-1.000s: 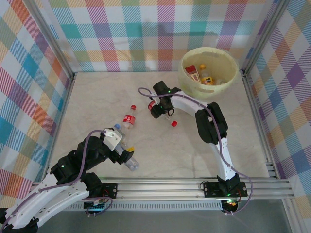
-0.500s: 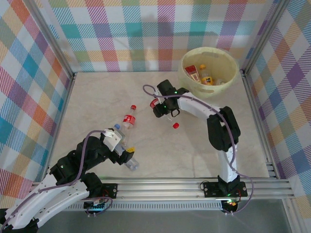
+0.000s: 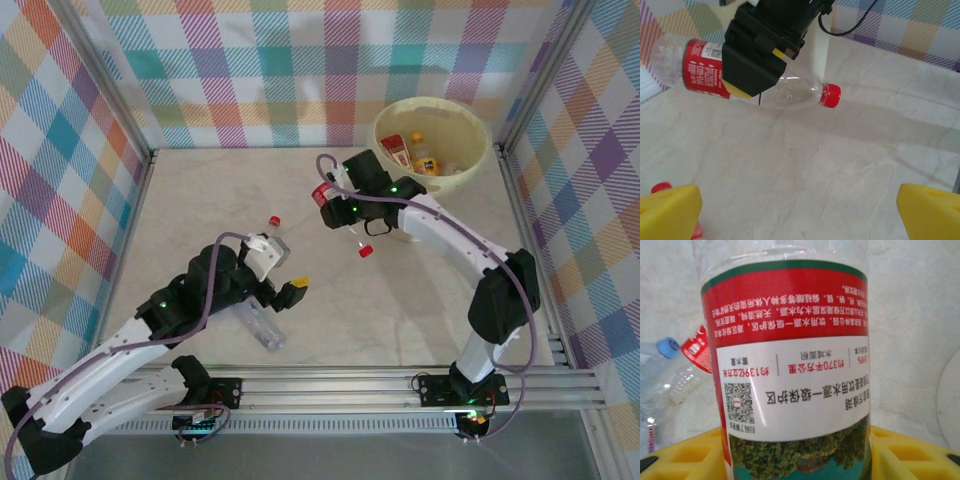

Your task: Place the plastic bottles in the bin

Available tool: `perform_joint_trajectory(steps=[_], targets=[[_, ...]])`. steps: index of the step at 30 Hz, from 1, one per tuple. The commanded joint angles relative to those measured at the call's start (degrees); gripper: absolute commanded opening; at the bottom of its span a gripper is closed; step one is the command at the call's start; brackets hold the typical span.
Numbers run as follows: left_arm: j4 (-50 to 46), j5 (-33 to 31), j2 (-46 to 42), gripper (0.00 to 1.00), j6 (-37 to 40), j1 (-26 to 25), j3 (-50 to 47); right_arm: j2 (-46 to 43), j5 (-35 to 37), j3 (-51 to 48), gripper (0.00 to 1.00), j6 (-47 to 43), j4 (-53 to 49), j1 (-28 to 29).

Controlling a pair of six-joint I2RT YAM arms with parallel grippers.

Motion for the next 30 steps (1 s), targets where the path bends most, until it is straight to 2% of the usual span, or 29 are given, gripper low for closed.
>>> perform_joint_trajectory(steps=[1, 10, 17, 23, 30], targets=[[11.09, 3.23, 2.93, 1.0, -0.64, 0.57, 1.94, -5.07, 0.75, 0.88, 0.56, 1.99, -2.64, 0.45], [22.76, 13.15, 14.51, 1.0, -6.01, 1.55, 5.43, -10.16, 7.61, 11.01, 0.55, 1.87, -8.97, 0.38], [28.43, 17.38, 16.07, 1.0, -10.52, 2.8, 0.73, -9.41, 14.79, 20.79, 0.55, 3.12, -11.87, -0.57], [34.05, 16.9, 15.3, 1.0, -13.41, 2.73, -4.14, -8.77, 18.24, 25.7, 0.56, 7.03, -11.51, -4.4], [38.82, 15.77, 15.37, 1.0, -15.86, 2.73, -6.86, -6.15, 17.25, 31.68, 0.56, 10.57, -11.81, -12.28]])
